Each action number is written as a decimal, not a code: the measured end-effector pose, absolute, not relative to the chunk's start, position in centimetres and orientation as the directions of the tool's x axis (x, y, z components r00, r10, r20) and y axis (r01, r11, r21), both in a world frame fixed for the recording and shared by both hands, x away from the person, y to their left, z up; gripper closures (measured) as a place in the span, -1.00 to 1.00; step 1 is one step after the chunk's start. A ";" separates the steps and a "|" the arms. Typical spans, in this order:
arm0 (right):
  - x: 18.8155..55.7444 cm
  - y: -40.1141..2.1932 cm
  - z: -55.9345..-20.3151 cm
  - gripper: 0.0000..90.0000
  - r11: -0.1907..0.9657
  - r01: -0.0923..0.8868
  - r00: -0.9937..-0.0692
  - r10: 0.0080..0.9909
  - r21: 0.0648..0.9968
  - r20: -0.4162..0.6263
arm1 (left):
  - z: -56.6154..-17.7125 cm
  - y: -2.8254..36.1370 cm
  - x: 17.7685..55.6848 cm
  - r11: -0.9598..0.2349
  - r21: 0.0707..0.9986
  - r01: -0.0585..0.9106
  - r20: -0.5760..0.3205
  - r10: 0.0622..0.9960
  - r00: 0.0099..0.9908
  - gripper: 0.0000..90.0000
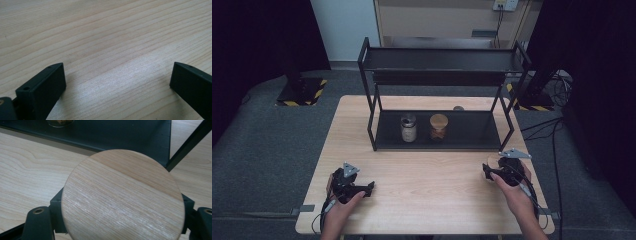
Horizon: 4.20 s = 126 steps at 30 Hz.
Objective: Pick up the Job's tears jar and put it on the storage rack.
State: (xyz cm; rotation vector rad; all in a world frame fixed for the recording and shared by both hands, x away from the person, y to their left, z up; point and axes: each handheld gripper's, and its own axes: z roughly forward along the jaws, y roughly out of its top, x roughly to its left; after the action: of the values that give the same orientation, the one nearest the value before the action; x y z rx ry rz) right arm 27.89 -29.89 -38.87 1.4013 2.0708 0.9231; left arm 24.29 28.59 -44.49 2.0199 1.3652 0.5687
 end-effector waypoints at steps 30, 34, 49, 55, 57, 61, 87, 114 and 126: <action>29.4 -27.0 -38.6 -0.44 0.276 0.599 -0.419 0.908 0.751 0.001 | -44.5 28.6 24.3 -0.267 0.704 0.658 0.005 0.929 0.371 -1.00; 29.7 -26.9 -38.6 -0.44 0.281 0.598 -0.423 0.906 0.751 -0.002 | -44.5 28.6 24.3 -0.267 0.704 0.658 0.005 0.929 0.371 -1.00; 30.7 -26.2 -38.2 -0.44 0.282 0.596 -0.427 0.904 0.751 -0.001 | -44.5 28.6 24.3 -0.268 0.704 0.658 0.005 0.928 0.372 -1.00; 31.3 -25.9 -38.1 -0.44 0.282 0.597 -0.427 0.904 0.751 0.000 | -44.5 28.6 24.3 -0.268 0.704 0.657 0.005 0.928 0.373 -1.00; 31.5 -25.9 -38.0 -0.44 0.281 0.595 -0.427 0.904 0.753 0.000 | -44.5 28.6 24.3 -0.269 0.704 0.657 0.005 0.928 0.374 -1.00; 32.0 -25.8 -37.7 -0.44 0.281 0.590 -0.429 0.903 0.757 -0.001 | -44.5 28.6 24.4 -0.269 0.704 0.657 0.005 0.927 0.374 -1.00; 34.9 -24.6 -36.6 -0.44 0.264 0.586 -0.410 0.912 0.767 -0.001 | -44.5 28.6 24.4 -0.269 0.704 0.657 0.005 0.927 0.374 -1.00; 37.2 -23.7 -36.5 -0.44 0.242 0.592 -0.388 0.922 0.769 0.009 | -44.5 28.7 24.4 -0.270 0.704 0.657 0.005 0.927 0.376 -1.00; 38.3 -23.5 -36.6 -0.44 0.234 0.594 -0.376 0.927 0.770 0.008 | -44.5 28.7 24.4 -0.270 0.704 0.657 0.005 0.927 0.376 -1.00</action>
State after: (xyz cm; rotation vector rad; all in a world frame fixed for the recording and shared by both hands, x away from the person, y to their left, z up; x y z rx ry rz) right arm 38.26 -23.52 -36.56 1.3918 2.0571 0.9744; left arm 24.44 28.66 -44.50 2.0225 1.3594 0.5659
